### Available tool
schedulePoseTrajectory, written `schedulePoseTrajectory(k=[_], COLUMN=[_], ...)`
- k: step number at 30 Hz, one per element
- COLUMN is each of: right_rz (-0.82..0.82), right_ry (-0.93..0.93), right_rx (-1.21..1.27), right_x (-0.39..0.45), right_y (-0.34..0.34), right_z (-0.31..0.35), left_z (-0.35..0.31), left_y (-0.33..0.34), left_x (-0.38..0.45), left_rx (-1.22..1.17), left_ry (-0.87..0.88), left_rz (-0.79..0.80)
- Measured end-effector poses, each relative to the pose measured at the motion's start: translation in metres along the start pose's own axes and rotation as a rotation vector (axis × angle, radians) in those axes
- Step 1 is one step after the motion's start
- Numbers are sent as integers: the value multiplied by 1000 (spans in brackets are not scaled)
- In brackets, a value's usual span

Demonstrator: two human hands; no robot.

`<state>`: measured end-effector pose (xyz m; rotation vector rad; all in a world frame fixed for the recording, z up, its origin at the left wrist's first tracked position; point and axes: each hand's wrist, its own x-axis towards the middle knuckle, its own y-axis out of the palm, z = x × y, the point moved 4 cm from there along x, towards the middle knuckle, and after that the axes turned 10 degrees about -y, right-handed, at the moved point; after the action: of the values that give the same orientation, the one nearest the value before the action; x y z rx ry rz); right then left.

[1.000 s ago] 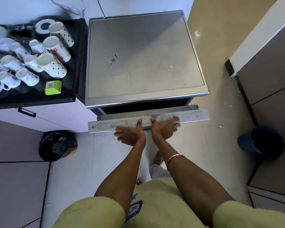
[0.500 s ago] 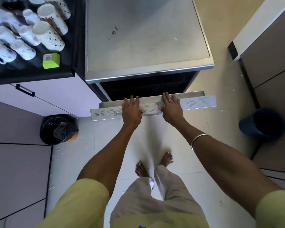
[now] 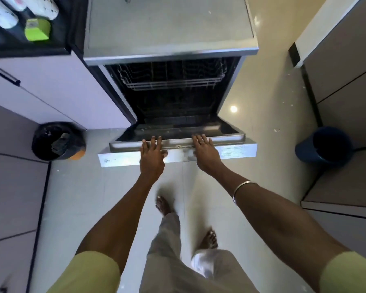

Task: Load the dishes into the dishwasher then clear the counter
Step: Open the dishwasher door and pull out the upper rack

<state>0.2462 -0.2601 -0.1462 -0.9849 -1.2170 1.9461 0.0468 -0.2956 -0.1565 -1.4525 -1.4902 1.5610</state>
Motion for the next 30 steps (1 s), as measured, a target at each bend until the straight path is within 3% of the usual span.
schedulePoseTrajectory(k=[8, 15, 30], right_rz=[171, 220, 367], right_ry=[8, 63, 173], right_rx=[42, 33, 121], right_x=[-50, -89, -115], right_y=[84, 169, 431], right_z=[5, 11, -16], left_z=[28, 67, 143], left_y=[69, 160, 423], left_x=[-59, -95, -109], left_rx=[46, 17, 25], left_ry=[1, 39, 56], left_rz=[114, 201, 369])
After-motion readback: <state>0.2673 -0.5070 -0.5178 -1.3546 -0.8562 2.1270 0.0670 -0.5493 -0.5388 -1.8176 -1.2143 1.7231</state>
